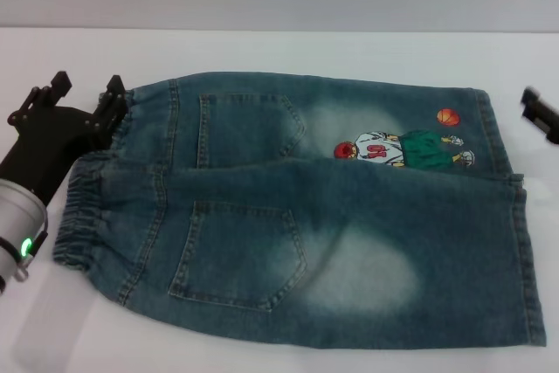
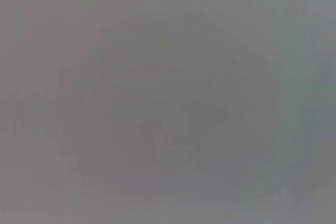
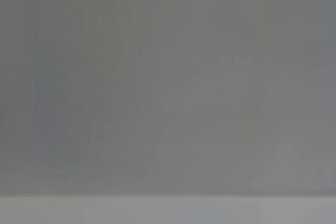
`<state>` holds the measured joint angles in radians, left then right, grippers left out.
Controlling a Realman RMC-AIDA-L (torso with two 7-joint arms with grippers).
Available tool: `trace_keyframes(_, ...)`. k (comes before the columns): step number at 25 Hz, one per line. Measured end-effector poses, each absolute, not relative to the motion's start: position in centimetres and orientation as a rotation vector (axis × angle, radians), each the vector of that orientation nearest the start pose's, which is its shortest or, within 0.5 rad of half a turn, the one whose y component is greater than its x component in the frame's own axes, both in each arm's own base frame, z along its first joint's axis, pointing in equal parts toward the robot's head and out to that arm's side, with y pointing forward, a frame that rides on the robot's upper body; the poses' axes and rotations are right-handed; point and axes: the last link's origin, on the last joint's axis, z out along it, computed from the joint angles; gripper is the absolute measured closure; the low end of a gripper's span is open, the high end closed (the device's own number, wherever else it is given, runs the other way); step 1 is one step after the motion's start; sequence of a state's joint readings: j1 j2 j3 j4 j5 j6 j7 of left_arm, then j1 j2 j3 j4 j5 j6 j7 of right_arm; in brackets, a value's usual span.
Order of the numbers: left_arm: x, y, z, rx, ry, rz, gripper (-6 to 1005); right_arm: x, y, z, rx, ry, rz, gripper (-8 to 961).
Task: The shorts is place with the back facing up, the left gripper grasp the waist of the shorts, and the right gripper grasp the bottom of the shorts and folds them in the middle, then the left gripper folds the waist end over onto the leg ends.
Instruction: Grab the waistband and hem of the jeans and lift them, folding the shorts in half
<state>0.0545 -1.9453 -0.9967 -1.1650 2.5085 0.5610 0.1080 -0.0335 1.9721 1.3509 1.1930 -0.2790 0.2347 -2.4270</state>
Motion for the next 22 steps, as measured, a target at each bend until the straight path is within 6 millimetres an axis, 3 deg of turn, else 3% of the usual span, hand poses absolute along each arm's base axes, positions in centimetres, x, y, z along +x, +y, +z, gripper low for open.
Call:
trace_keyframes(1,-26.9,28.8,-0.8,-1.708,-0.716,-0.670,324,29.2,31.3,3.5,-1.699,0.833,0.475,233)
trace_keyframes(7,-25.9,29.6,0.5,-1.799,-0.906,-0.456,331,26.5,30.1,4.2,-1.621,0.935,0.311,233)
trace_keyframes(11,-25.2,29.0,0.8,-1.835,-0.940,-0.364,336,24.5,29.4,4.4,-1.581,1.025,0.160,233)
trace_keyframes(19,-24.5,27.9,2.6,-1.814,-0.963,-0.322,345,21.3,28.5,4.5,-1.816,1.195,0.126,233)
trace_keyframes(22,-24.7,27.3,3.1,-1.842,-1.007,-0.234,349,20.7,27.7,4.6,-1.840,1.220,0.067,233)
